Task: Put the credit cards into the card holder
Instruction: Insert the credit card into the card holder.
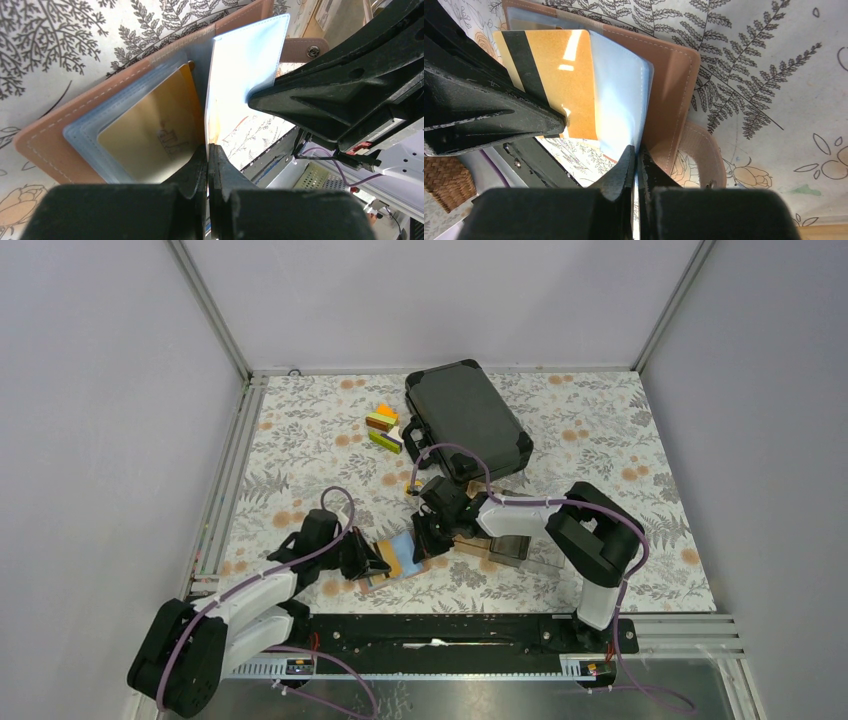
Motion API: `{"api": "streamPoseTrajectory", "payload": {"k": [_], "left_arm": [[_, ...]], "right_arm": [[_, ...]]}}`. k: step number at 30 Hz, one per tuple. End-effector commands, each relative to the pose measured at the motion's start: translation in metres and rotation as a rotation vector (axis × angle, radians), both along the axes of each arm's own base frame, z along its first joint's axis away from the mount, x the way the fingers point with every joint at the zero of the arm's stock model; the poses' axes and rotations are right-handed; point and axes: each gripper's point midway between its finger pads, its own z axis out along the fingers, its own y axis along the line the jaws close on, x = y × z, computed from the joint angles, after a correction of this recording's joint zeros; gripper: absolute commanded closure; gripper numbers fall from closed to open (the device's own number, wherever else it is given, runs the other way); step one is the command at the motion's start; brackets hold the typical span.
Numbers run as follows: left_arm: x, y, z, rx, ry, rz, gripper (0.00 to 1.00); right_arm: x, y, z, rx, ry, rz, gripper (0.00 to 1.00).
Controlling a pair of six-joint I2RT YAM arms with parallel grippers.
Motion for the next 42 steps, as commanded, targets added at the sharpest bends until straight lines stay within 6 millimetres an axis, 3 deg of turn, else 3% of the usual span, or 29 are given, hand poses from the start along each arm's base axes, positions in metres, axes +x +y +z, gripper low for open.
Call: {"api": "streamPoseTrajectory", "payload": {"k": [1, 19, 30, 42], "left_arm": [[0.003, -0.003, -0.003, -0.017, -0.037, -0.024, 1.00], [0.001, -0.014, 0.003, -0.125, -0.015, -0.006, 1.00], [-0.001, -0.012, 0.006, -0.138, 0.001, 0.032, 1.00], [-0.003, -0.006, -0.006, -0.088, -0.007, 0.031, 1.00]], "right_arm": [[0.003, -0.003, -0.010, -0.039, -0.002, 0.005, 1.00], [0.000, 0.014, -0.006, 0.021, 0.040, 0.004, 1.00], [0.005, 0.012, -0.006, 0.000, 0.035, -0.046, 1.00], [0.005, 0.012, -0.004, 0.004, 0.035, -0.046, 1.00]]}}
